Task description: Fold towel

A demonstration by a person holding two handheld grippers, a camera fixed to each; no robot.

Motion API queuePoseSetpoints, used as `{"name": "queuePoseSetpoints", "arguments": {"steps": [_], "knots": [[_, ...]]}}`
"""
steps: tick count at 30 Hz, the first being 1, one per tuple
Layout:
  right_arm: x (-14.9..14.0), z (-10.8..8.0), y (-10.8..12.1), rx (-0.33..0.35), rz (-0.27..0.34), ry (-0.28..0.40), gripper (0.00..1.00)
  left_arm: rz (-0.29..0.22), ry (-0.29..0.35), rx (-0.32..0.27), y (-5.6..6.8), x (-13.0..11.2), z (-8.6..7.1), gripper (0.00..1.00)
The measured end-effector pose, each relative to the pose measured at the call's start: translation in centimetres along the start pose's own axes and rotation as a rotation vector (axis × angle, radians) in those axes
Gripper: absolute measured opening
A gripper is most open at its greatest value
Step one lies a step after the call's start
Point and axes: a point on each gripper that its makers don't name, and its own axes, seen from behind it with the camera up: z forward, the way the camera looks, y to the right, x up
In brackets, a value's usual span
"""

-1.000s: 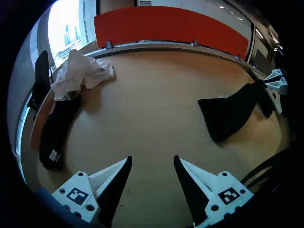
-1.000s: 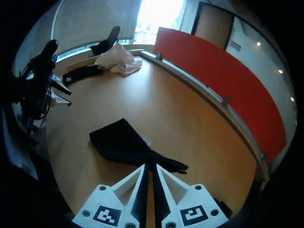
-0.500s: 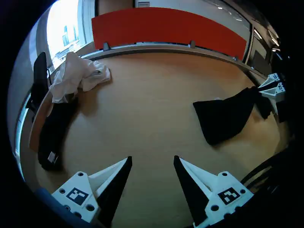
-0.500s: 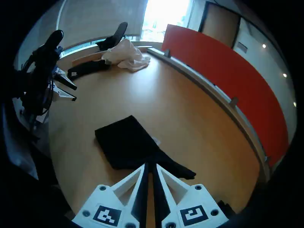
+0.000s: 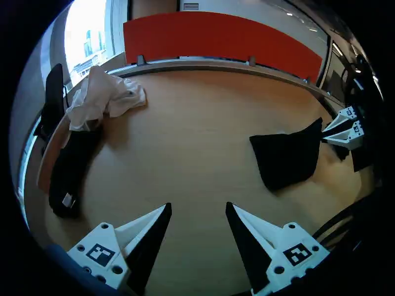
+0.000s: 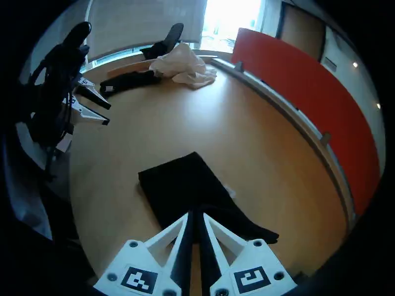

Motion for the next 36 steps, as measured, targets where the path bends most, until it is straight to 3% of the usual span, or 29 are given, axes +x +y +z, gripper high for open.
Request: {"name": "queuePoseSetpoints", "arguments": {"steps": [21, 27, 33, 36], "knots": [[2.6, 7.2, -6.2, 0.187, -0.213, -0.054, 0.07, -0.107, 0.014, 0.055, -2.6, -1.5, -2.9, 0.80], [2.0, 8.4, -6.9, 0.211, -0.225, -0.078, 0.07, -0.131, 0.012, 0.069, -3.3, -2.1, -3.2, 0.81], [2.0, 8.4, -6.7, 0.214, -0.213, -0.079, 0.07, -0.136, 0.014, 0.074, -3.6, -2.1, -3.3, 0.81], [2.0, 8.3, -6.6, 0.210, -0.204, -0.076, 0.13, -0.133, 0.013, 0.074, -3.6, -2.1, -3.2, 0.81]]}}
